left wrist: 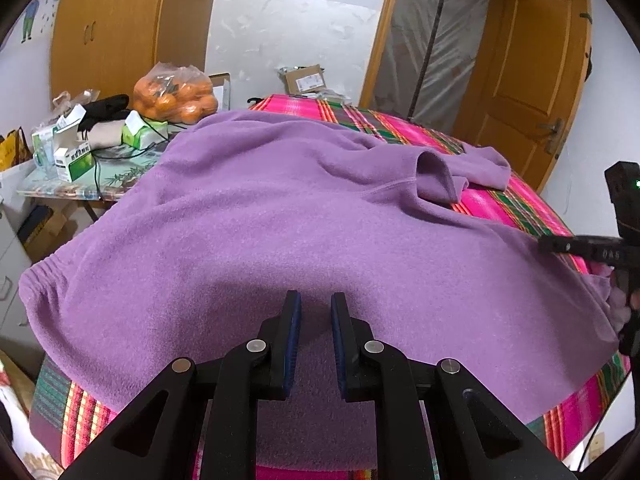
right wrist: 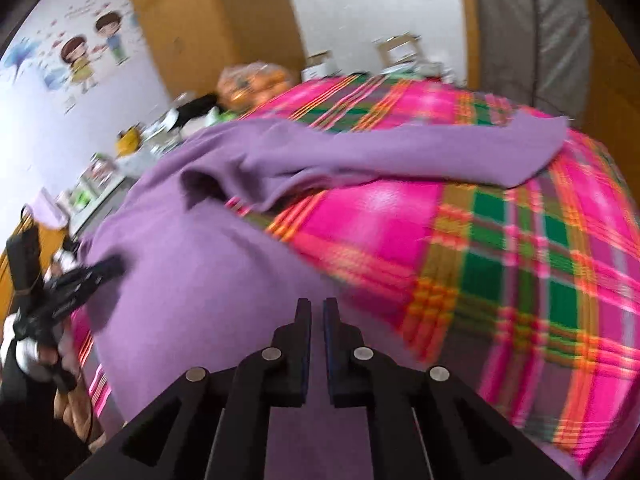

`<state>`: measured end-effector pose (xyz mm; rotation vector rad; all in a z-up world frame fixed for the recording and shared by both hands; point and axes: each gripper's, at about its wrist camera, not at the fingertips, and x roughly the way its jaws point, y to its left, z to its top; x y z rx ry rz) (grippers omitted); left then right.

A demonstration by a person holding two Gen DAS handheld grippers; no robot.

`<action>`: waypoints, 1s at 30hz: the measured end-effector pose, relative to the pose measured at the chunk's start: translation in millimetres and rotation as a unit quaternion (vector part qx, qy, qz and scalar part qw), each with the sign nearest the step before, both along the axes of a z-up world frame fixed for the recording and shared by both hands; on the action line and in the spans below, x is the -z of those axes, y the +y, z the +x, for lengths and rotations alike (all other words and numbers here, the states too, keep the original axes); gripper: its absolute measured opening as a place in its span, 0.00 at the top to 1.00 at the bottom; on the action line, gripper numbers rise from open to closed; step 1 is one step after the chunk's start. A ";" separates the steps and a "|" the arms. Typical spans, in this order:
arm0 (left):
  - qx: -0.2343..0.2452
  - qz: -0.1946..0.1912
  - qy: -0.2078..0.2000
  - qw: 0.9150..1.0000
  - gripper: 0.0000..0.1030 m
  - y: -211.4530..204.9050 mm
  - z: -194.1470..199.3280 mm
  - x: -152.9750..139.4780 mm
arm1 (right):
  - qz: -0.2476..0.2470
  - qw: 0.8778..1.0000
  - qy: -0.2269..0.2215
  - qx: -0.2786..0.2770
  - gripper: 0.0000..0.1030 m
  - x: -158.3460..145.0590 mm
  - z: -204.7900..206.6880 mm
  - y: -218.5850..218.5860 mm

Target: Fold clothes

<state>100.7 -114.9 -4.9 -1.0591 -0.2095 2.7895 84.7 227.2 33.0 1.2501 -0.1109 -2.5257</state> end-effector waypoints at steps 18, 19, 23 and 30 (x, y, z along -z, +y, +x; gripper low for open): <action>0.067 0.003 -0.025 0.997 0.85 55.2 -10.1 -7.0 | -0.011 0.952 0.028 0.304 0.69 -20.4 94.4 189.6; 0.076 0.003 -0.026 0.997 0.85 62.1 -11.4 -6.7 | -0.014 0.946 0.029 0.322 0.69 -19.3 100.8 198.5; 0.090 -0.010 -0.026 0.996 0.85 79.8 -13.6 -6.1 | -0.032 0.922 0.028 0.384 0.65 -14.6 124.0 231.3; 0.084 -0.012 -0.024 0.996 0.84 80.5 -12.7 -5.9 | -0.034 0.888 0.007 0.459 0.64 2.7 144.3 266.5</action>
